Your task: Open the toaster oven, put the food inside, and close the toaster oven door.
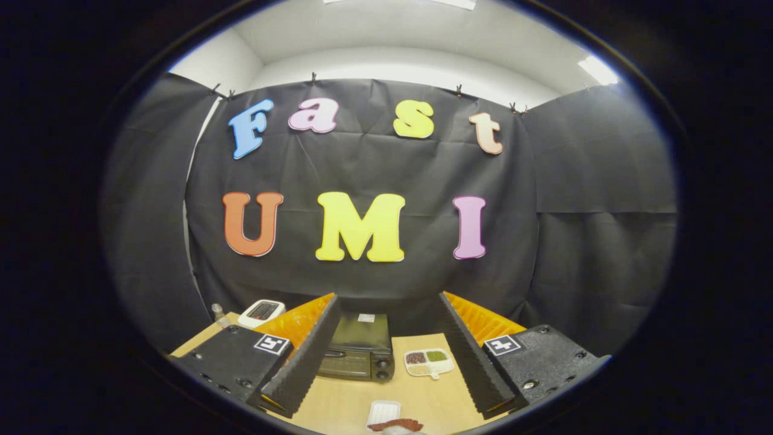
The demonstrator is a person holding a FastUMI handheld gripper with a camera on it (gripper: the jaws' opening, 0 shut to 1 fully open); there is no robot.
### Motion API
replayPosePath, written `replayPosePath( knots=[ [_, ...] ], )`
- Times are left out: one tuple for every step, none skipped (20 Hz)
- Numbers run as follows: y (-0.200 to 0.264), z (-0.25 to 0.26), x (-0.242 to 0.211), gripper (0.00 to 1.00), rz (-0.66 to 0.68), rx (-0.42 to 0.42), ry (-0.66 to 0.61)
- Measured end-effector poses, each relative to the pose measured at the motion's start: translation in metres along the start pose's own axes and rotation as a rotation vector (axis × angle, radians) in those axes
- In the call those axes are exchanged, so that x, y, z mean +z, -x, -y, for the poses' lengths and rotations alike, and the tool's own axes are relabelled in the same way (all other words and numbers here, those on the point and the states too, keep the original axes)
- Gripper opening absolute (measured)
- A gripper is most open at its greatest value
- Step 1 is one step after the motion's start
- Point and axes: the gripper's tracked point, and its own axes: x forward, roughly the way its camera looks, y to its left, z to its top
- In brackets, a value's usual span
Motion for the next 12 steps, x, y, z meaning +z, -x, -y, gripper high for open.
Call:
replayPosePath(
  knots=[
    [-0.002,-0.002,-0.003,1.00,-0.004,-0.002,-0.002],
    [-0.007,-0.005,-0.007,1.00,-0.009,-0.004,-0.003],
    [-0.012,-0.010,-0.010,1.00,-0.015,-0.003,-0.002],
    [-0.017,-0.015,-0.018,1.00,-0.024,-0.003,0.007],
    [-0.024,-0.018,-0.024,1.00,-0.030,-0.014,0.012],
    [-0.031,-0.023,-0.031,1.00,-0.038,-0.013,0.011],
    [-0.040,-0.034,-0.040,1.00,-0.048,-0.009,0.006],
    [-0.049,-0.043,-0.047,1.00,-0.058,-0.003,0.002],
    [-0.060,-0.054,-0.058,1.00,-0.070,0.006,0.005],
    [-0.070,-0.063,-0.067,1.00,-0.083,0.012,0.004],
    [-0.081,-0.075,-0.077,1.00,-0.093,0.024,-0.006],
    [-0.091,-0.086,-0.086,1.00,-0.102,0.035,-0.014]
  ],
)
